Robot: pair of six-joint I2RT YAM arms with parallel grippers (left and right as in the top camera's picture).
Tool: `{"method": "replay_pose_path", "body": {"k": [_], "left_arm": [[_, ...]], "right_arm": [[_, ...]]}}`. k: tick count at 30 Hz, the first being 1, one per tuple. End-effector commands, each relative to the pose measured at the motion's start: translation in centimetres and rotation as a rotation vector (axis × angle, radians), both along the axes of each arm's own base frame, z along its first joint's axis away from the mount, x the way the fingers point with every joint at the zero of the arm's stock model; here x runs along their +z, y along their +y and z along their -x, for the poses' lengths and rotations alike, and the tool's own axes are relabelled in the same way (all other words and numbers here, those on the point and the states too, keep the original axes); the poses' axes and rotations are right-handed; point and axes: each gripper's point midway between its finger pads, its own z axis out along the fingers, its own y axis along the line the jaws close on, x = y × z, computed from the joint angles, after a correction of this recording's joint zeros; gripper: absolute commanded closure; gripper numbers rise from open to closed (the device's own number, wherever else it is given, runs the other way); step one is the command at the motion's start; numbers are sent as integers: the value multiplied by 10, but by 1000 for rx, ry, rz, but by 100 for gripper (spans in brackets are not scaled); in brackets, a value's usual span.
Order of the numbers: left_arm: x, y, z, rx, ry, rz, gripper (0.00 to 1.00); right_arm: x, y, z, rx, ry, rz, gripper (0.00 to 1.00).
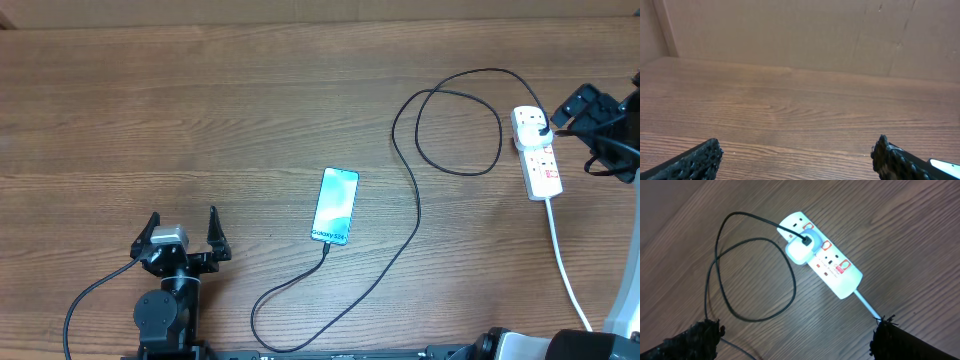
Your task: Plug charger to phone and switch on socket
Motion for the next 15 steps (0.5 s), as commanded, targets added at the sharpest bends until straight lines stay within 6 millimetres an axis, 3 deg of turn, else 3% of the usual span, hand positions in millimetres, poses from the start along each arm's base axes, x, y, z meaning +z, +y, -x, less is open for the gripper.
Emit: {"method": "replay_pose_path", "body": {"k": [1,9,15], "left_arm": [[1,4,0,17,-7,-28,1],[1,4,0,17,-7,-28,1],[1,4,0,17,-7,-28,1]], "right_arm": [[-1,-5,-1,-12,12,31,0],[6,-8,-8,-18,-34,44,0],[13,8,-21,30,-117,36,0]]}}
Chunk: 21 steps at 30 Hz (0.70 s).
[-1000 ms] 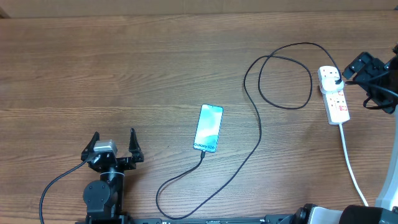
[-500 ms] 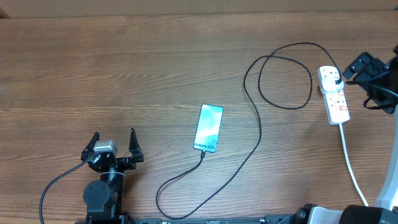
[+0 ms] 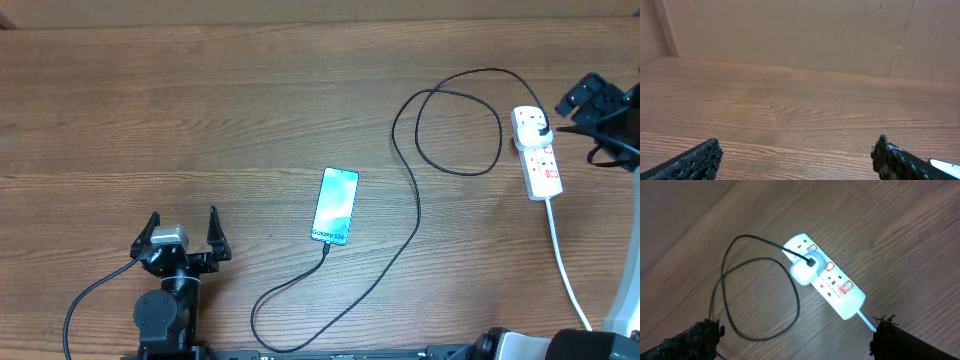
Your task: Plug charger to phone and switch on socket
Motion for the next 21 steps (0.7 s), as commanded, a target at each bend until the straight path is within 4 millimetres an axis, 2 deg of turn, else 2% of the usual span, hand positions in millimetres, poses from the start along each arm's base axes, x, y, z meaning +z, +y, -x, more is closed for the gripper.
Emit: {"method": "replay_pose_path", "body": {"k": [1,4,12,16,21], "left_arm": [[1,4,0,16,-7,-28,0],[1,4,0,16,-7,-28,0],[1,4,0,17,-7,-28,0],[1,4,0,16,-7,-28,0],[1,4,0,16,-7,-28,0]], "right_arm": [[2,17,-2,41,-38,-2,0],[-3,31,-8,81,-84,12,0],[-31,73,-16,197,-264,50,0],[-31,97,-20,265,-411,63,0],[-31,119,-15,323,-575,86,0]]}}
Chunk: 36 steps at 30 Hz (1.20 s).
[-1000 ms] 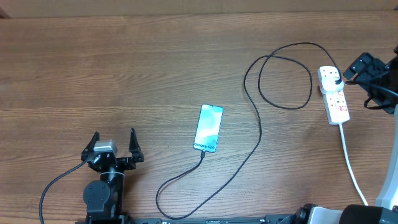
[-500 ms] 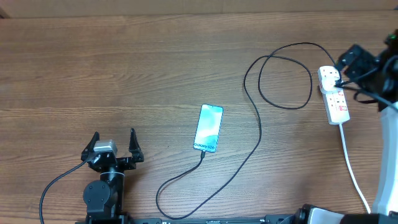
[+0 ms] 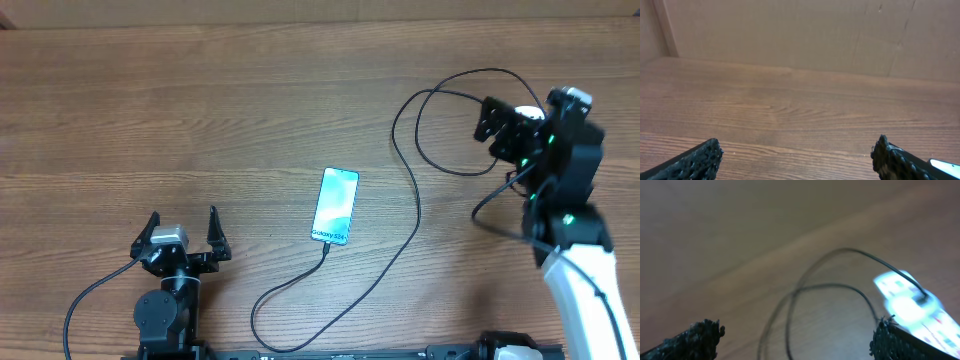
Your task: Plug charger to phone and switch on socket
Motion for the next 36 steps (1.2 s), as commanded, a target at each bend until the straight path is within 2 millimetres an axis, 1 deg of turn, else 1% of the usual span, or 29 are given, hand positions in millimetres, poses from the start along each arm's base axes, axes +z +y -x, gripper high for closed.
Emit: {"method": "replay_pose_path", "body": {"k": [1,5,8,13,17,21,25,28,36], "left_arm": [[1,4,0,17,-6,-28,0],[1,4,0,17,-6,-28,1],[1,4,0,16,-6,-28,0],[1,4,0,17,-6,-28,0],[1,4,0,16,-6,-28,1],[1,4,0,17,-6,-28,0],[1,4,0,16,-6,-28,1],[1,4,0,17,-6,-28,0],[1,4,0,16,-6,-28,1]], "right_arm": [[0,15,10,39,-83,-1,0],[6,27,20,71,-229,3,0],[9,31,32,83,-330,5,0],[15,31,58,82,-480,11,0],[11,25,79,50,-554,21,0],[0,22,94,32,-580,29,0],[-9,22,105,31,-601,32,0],[-16,19,109,18,-574,39,0],[-24,16,121,10,-540,93,0]]}}
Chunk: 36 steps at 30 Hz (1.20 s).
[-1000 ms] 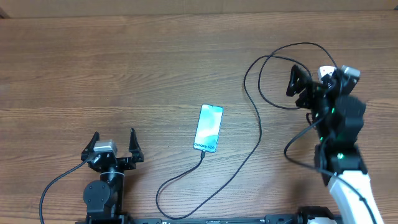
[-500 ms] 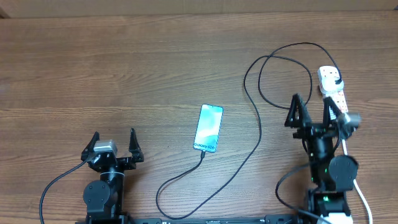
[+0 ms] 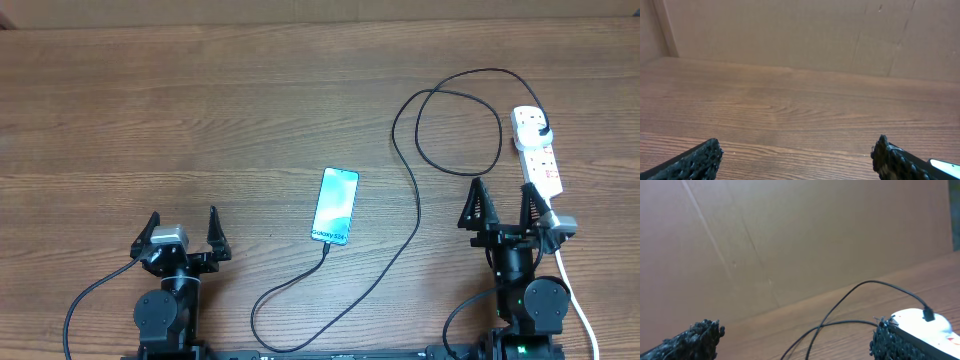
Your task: Plug charger to phone and switch on socket
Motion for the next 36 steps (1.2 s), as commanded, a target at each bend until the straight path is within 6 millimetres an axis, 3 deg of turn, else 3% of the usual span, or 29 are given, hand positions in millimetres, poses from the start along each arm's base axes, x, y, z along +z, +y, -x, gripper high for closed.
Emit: {"method": "replay_pose_path", "body": {"k": [1,12,36], "left_arm": [[1,4,0,16,-7,-28,1],[1,4,0,16,-7,-28,0],[1,4,0,17,-7,-28,0]], "right_arm": [[-4,-2,4,-18,6,44,0],[-41,0,14,-10,145,176,0],[-41,5,14,13,143,263,0]]}}
